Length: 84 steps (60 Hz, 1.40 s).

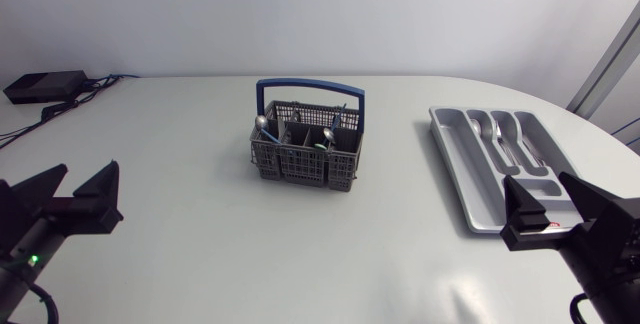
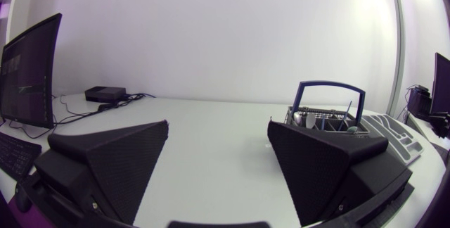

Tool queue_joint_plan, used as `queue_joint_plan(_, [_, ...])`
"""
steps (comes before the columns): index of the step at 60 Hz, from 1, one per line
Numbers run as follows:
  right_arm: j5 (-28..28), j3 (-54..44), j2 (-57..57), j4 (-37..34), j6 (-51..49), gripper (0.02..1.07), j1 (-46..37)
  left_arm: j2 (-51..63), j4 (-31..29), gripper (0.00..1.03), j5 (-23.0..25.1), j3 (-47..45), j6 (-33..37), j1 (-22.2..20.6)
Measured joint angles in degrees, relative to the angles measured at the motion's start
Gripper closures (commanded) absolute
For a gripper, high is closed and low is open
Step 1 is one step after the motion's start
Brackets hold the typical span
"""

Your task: Unload the cutlery basket into the drawer organizer.

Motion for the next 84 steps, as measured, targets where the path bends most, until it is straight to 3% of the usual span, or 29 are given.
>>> queue_joint_plan(20, [2.89, 14.19, 28.57, 5.64, 2.54, 0.06, 4.50, 33.38, -2.16, 0.10, 0.20, 22.56, -2.54, -5.22])
queue_joint_plan(27, [7.10, 18.29, 35.41, 5.53, 3.67, 0.06, 8.31, 43.54, -4.04, 0.10, 0.22, 29.46, -2.51, -7.10])
queue_joint_plan(36, [12.46, 25.31, 43.45, 2.89, 3.72, 0.06, 14.21, 54.64, -4.98, 0.13, 0.46, 37.16, -1.27, -7.52])
queue_joint_plan(45, [14.78, 33.77, 52.96, -3.39, 3.67, 0.06, 19.34, 68.19, -11.02, 0.12, -0.26, 47.12, 2.89, -8.02])
queue_joint_plan(49, [13.79, 37.07, 56.48, -7.06, 3.65, 0.06, 20.85, 73.00, -15.06, 0.09, -0.28, 51.23, 5.42, -8.15])
queue_joint_plan(53, [9.55, 40.19, 59.63, -11.23, 3.37, 0.06, 21.20, 77.68, -20.24, 0.09, 3.63, 56.26, 8.37, -7.72])
queue_joint_plan(62, [4.98, 46.07, 66.64, -15.08, 2.54, 0.06, 21.11, 83.89, -21.46, 0.11, 12.72, 63.43, 10.29, -5.73])
queue_joint_plan(68, [1.44, 48.15, 70.84, -15.45, 2.54, 0.06, 20.55, 84.02, -18.21, 0.18, 15.50, 63.87, 11.37, -6.43])
queue_joint_plan(84, [-1.51, 48.52, 76.22, -15.65, 2.36, 0.06, 19.61, 84.02, -7.17, 0.45, 16.17, 62.95, 12.81, -15.06])
